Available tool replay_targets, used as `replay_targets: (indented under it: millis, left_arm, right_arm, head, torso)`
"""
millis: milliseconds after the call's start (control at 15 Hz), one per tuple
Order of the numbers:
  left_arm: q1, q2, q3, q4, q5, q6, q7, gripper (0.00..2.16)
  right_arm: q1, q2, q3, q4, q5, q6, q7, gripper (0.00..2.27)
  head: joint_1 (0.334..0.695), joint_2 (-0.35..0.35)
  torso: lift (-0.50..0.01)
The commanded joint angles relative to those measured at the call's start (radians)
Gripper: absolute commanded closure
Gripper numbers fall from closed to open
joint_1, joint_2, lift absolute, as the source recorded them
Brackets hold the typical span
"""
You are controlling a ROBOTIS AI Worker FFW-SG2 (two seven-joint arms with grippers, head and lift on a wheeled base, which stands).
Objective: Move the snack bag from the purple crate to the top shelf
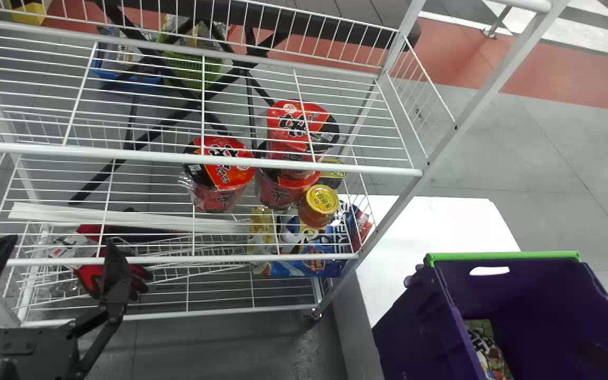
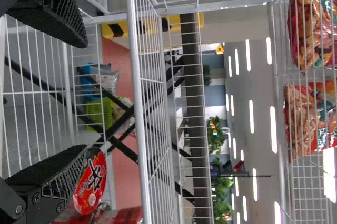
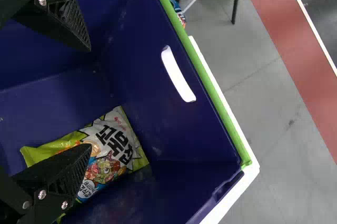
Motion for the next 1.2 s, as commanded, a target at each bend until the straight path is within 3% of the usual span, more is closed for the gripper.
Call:
replay_targets:
  millis: [0, 200, 467, 800, 1133]
  left_arm:
    - [-0.005, -0.001, -0.003, -0.005, -0.002, 0.026, 0.001, 0.15]
    - [-0.003, 0.004, -0.002, -0.017, -0.001, 0.075, 0.001, 0.15]
    - [-0.002, 0.005, 0.008, -0.017, 0.002, 0.075, -0.001, 0.15]
    - [-0.005, 0.007, 0.009, -0.012, 0.004, 0.075, -0.001, 0.15]
    - [-0.008, 0.005, 0.017, 0.003, 0.005, 0.075, -0.001, 0.15]
  right_arm:
    - [0.001, -0.030, 0.093, 0.102, 0.154, -0.114, 0.091, 0.19]
    - [0.002, -0.070, 0.208, 0.308, 0.265, -0.344, 0.219, 0.19]
    - [0.002, -0.132, 0.287, 0.559, 0.370, -0.556, 0.288, 0.16]
    - [0.002, -0.141, 0.406, 0.687, 0.533, -0.611, 0.332, 0.00]
    - [0.004, -0.135, 0.481, 0.762, 0.625, -0.541, 0.352, 0.00]
  head:
    - [0.695, -0.350]
    - [0.695, -0.350]
    - [0.695, -0.350]
    - [0.695, -0.350]
    - [0.695, -0.350]
  torso:
    - [-0.448]
    - [-0.448]
    - [-0.448]
    - [-0.448]
    - [-0.448]
